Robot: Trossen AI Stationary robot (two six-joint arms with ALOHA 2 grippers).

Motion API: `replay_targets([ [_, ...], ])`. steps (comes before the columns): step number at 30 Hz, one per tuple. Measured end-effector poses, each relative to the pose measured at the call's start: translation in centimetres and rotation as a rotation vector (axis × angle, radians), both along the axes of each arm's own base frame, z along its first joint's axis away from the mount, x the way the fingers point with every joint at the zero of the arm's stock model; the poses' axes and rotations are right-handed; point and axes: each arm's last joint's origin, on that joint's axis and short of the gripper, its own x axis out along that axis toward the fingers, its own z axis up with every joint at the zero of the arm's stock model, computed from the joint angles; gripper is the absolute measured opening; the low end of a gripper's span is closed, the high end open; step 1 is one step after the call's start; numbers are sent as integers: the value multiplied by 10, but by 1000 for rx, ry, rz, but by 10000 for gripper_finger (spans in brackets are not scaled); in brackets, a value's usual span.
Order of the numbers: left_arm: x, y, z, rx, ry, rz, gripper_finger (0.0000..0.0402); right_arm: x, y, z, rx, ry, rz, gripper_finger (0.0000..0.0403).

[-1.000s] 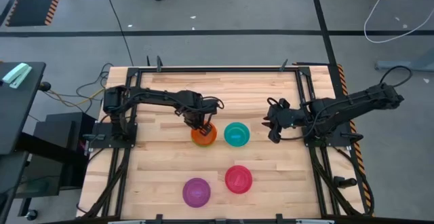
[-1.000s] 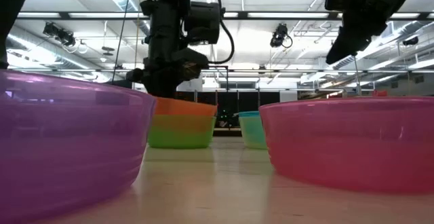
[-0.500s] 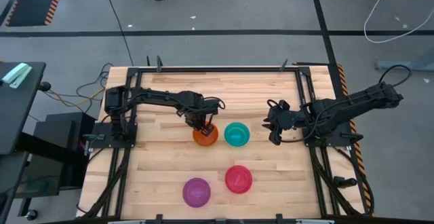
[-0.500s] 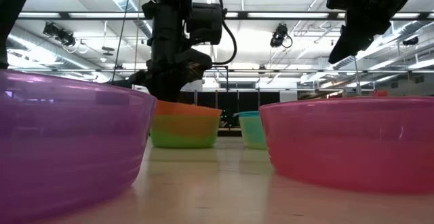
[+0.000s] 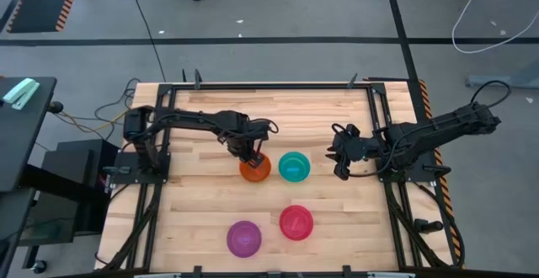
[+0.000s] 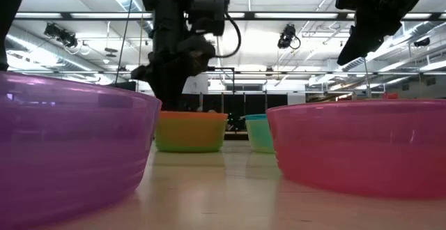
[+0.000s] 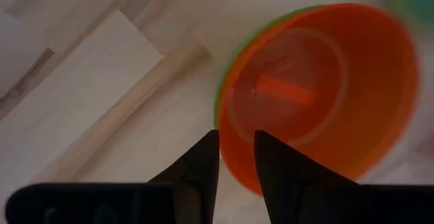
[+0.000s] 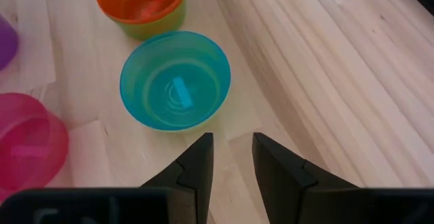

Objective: Nest bowls inside each other
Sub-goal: Stack the purple bowl on the orange bowl

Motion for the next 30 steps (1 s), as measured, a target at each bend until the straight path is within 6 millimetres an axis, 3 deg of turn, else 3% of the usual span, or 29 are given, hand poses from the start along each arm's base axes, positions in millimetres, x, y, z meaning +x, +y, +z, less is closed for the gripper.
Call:
replay_targets([
  [8,-16,-18,40,45,-100,4,94,0,0,0,0,-1,0,111],
  [13,-26,-40,58,89,-134,-3,98,0,0,0,6,-2,-6,111],
  [23,-36,-105,62,161,-162,-73,96,-1,4,0,16,-3,5,111],
  [30,-43,-131,62,199,-184,-59,96,-2,9,0,37,-9,10,111],
])
